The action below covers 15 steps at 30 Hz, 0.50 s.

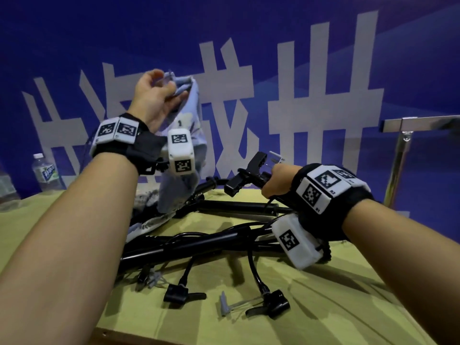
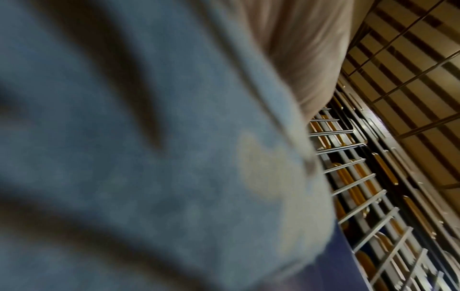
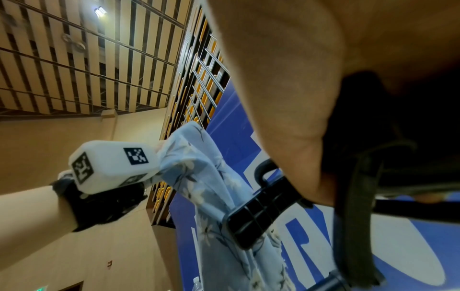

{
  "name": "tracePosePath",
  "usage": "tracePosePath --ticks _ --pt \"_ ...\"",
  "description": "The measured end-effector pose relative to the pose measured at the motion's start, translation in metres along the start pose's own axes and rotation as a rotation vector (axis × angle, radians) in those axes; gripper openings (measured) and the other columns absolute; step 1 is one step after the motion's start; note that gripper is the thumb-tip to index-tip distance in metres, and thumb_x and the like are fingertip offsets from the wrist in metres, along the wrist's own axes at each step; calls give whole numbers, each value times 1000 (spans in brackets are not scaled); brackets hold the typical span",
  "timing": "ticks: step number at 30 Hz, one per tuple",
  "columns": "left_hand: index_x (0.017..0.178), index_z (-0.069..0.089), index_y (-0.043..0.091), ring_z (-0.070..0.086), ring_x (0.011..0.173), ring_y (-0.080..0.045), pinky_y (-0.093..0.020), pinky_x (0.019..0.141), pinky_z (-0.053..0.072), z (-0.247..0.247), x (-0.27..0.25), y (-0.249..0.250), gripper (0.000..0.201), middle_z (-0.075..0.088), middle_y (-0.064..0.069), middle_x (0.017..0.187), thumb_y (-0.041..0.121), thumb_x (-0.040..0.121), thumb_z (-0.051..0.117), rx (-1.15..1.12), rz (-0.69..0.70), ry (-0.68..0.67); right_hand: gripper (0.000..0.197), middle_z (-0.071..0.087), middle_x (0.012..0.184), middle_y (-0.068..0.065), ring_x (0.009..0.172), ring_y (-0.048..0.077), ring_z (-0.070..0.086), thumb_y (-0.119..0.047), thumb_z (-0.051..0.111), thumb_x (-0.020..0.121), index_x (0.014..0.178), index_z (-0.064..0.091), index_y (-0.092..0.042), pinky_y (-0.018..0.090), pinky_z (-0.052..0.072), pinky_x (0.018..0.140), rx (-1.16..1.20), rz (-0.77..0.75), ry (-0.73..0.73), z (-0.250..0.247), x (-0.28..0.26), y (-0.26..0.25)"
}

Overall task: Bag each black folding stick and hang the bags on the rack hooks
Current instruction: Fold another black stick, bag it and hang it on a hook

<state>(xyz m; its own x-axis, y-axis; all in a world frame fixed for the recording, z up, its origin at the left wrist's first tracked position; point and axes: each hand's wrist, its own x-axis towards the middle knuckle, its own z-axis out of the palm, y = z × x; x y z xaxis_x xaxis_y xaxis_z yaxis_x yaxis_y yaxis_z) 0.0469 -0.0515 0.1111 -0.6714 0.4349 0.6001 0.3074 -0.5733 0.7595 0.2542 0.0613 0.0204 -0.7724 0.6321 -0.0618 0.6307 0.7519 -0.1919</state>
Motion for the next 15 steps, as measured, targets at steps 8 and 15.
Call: tracePosePath --ticks 8,15 --pt "101 46 14 67 63 -5 -16 58 51 76 -21 36 33 57 -4 95 -16 88 48 126 12 -113 21 40 68 2 57 12 38 -16 51 92 74 42 -9 19 31 47 41 85 97 -28 -27 42" --pt "100 57 6 66 58 -8 -18 56 53 130 -36 38 25 70 -2 69 -13 90 44 3 -101 -273 21 42 67 3 56 13 41 -17 50 92 74 45 -8 19 33 47 96 163 173 -47 -52 86"
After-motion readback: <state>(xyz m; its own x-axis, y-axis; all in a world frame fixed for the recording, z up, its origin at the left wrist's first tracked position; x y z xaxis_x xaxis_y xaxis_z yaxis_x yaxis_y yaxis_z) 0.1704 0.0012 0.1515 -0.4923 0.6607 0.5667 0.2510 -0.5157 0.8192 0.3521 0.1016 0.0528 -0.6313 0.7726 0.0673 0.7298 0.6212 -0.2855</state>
